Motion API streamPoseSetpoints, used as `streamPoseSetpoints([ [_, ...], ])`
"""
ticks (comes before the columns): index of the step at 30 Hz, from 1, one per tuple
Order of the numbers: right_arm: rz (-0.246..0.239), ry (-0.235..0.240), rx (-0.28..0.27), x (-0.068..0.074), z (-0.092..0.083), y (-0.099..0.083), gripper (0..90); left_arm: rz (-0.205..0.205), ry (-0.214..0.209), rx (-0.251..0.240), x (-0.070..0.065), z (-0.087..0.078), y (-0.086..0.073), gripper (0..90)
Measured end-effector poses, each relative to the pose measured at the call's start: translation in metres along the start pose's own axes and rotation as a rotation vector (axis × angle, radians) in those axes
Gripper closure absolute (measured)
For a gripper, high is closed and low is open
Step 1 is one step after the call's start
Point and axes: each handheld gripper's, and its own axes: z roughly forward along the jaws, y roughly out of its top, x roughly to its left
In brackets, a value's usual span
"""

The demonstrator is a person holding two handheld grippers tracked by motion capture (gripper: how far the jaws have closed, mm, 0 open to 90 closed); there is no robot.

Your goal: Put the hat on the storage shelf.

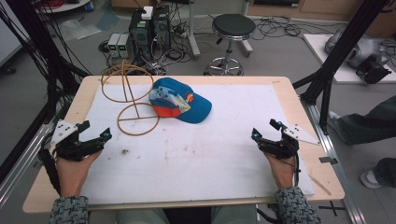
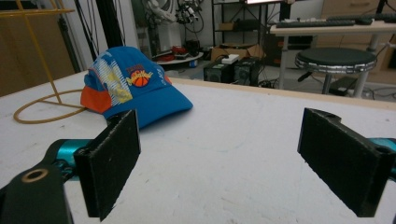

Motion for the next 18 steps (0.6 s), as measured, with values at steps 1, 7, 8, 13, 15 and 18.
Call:
streamPoseSetpoints([
  [1,0.001,0.003,-0.004,0.001,0.0,0.0,12.4,0.002,0.002,0.001,0.0,0.0,0.0,16.8],
  [7,0.023,-0.001,-0.016,-0.002,0.0,0.001,12.3,-0.002,-0.007,-0.006,0.0,-0.001,0.001,16.8],
  [8,0.019,-0.003,-0.019,-0.002,0.0,0.001,12.4,0.002,-0.011,-0.002,0.0,-0.001,0.001,16.9],
  [13,0.013,-0.018,-0.006,-0.003,0.002,0.002,12.4,0.0,-0.018,0.004,-0.001,0.001,0.0,16.9],
  [15,0.024,-0.012,0.006,-0.005,0.003,0.004,12.4,0.001,-0.014,0.004,-0.001,0.001,0.0,16.9],
  [18,0.033,-0.001,0.004,-0.005,0.006,0.011,12.4,0.001,-0.015,0.005,0.0,0.0,0.001,16.9],
])
